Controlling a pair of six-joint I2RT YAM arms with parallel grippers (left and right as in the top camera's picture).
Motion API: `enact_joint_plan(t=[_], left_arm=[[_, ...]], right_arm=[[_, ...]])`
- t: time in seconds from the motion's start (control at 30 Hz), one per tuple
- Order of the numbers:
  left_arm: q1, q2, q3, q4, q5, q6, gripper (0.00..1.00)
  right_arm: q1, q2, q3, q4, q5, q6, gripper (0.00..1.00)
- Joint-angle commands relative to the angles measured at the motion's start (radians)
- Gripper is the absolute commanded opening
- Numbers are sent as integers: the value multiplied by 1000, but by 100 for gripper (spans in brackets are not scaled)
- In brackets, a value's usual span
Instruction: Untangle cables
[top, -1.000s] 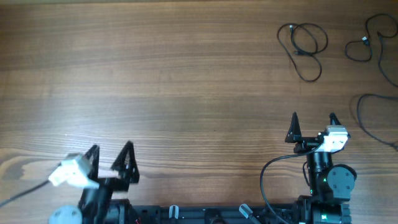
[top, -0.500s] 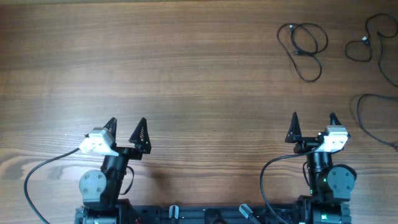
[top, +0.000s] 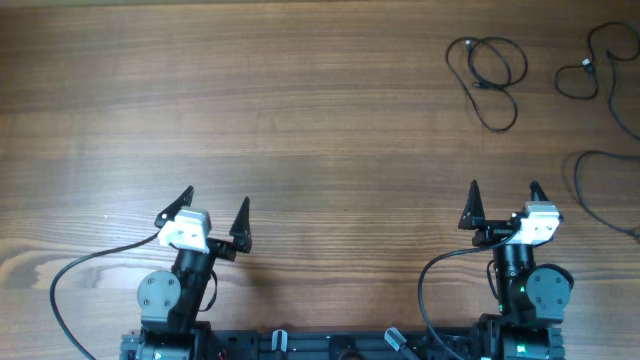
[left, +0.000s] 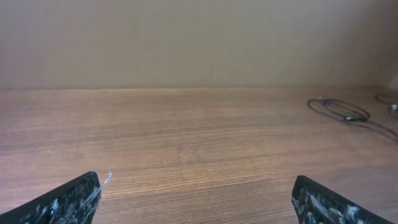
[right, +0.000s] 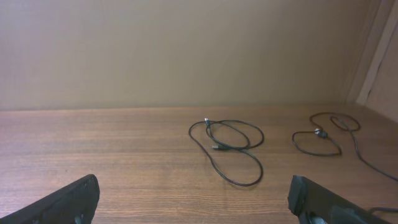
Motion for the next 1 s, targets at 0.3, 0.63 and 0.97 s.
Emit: enact_joint_plan(t=[0.3, 0.63, 0.97], left_arm=[[-6, -10, -11, 1, -21, 8, 100], [-6, -9, -11, 1, -21, 8, 100], [-6, -9, -11, 1, -21, 8, 100]], right_arm=[[4, -10, -1, 2, 13, -13, 100], [4, -9, -1, 2, 13, -13, 100], [4, -9, -1, 2, 13, -13, 100]])
